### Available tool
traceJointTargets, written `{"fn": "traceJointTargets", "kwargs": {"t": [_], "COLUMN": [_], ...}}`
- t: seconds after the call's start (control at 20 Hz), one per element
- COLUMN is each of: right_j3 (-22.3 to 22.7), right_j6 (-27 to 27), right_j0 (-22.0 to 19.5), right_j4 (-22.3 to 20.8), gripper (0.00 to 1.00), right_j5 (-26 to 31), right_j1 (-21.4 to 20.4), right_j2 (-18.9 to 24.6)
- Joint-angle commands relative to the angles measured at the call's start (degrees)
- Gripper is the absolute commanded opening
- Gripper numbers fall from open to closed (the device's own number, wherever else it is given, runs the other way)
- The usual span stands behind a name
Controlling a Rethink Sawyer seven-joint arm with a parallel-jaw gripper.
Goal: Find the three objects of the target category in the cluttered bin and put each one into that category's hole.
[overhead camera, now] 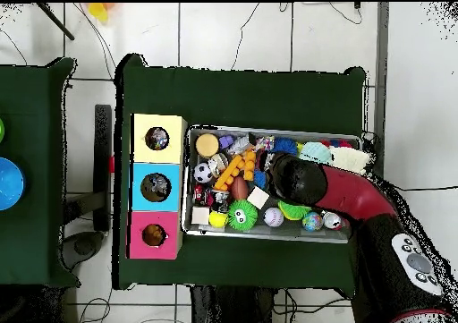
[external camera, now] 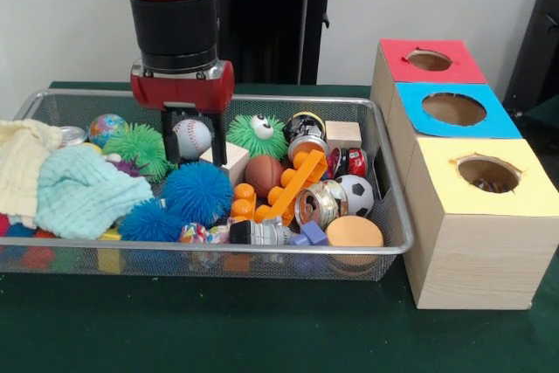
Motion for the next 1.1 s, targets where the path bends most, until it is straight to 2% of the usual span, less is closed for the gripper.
{"fn": "traceJointTargets", "kwargs": {"t": [0.05,0.25,0.45,0.85,1.1], "right_j3": [-0.6,-4.1,-8.2,-13.1,-13.8], "right_j6": [5.0,4.3,2.0,1.4,2.4], "right_j0": [0.1,0.7,1.2,1.4,2.3], "right_j4": [-0.4,-0.7,-0.3,-0.3,-0.4], "gripper": [1.00,1.00,1.00,1.00,1.00], "right_j5": [-0.7,-0.8,3.8,1.9,1.8], "right_j1": [0.2,1.8,3.5,9.5,10.1], "right_j2": [0.0,0.3,1.1,2.5,1.9]}}
